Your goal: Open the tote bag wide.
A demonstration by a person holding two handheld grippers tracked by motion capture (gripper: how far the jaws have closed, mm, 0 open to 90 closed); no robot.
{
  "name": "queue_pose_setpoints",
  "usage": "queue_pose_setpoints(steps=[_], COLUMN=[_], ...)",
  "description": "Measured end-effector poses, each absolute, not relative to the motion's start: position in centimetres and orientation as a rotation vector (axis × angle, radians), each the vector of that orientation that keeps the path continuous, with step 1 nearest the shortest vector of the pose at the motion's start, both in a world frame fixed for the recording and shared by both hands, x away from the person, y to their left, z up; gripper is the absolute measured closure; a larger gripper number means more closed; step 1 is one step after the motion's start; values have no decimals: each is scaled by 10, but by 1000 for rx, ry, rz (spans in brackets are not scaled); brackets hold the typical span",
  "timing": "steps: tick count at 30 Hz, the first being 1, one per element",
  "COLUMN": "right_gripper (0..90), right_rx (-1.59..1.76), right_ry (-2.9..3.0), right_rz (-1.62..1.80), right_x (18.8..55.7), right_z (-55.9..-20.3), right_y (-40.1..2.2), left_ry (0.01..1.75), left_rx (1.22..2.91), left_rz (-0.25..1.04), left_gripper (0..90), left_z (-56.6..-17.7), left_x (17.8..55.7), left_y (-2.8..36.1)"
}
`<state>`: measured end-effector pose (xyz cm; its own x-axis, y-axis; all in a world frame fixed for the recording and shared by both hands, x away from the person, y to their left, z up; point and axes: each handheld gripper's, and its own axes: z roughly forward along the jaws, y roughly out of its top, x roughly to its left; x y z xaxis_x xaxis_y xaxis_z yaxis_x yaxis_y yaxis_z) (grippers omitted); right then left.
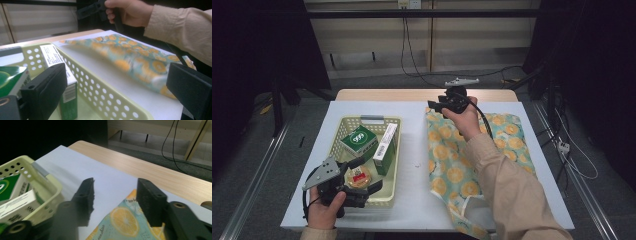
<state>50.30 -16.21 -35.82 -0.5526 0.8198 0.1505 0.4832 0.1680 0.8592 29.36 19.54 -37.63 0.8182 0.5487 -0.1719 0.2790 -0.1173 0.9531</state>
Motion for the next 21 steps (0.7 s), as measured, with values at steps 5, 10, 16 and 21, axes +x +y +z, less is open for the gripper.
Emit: queue_pose_setpoints(steps=[5,10,16,21], right_gripper=[310,244,193,149], right_rx=[1178,1161,1171,1186], right_ry=[2173,2178,2142,2144], right_rz=[1282,1248,1248,1227], right_x=[473,439,402,384], right_z=[-358,-363,-370,-377], right_y=[-185,-215,-245,-262], left_ry=[620,588,540,512], left_rx=[1726,1735,1771,1800], left_rz=[230,185,134,97], left_gripper=[32,30,31,34], left_z=[-376,-372,-370,-374], left_x=[292,288,281,277], left_y=[181,160,132,105])
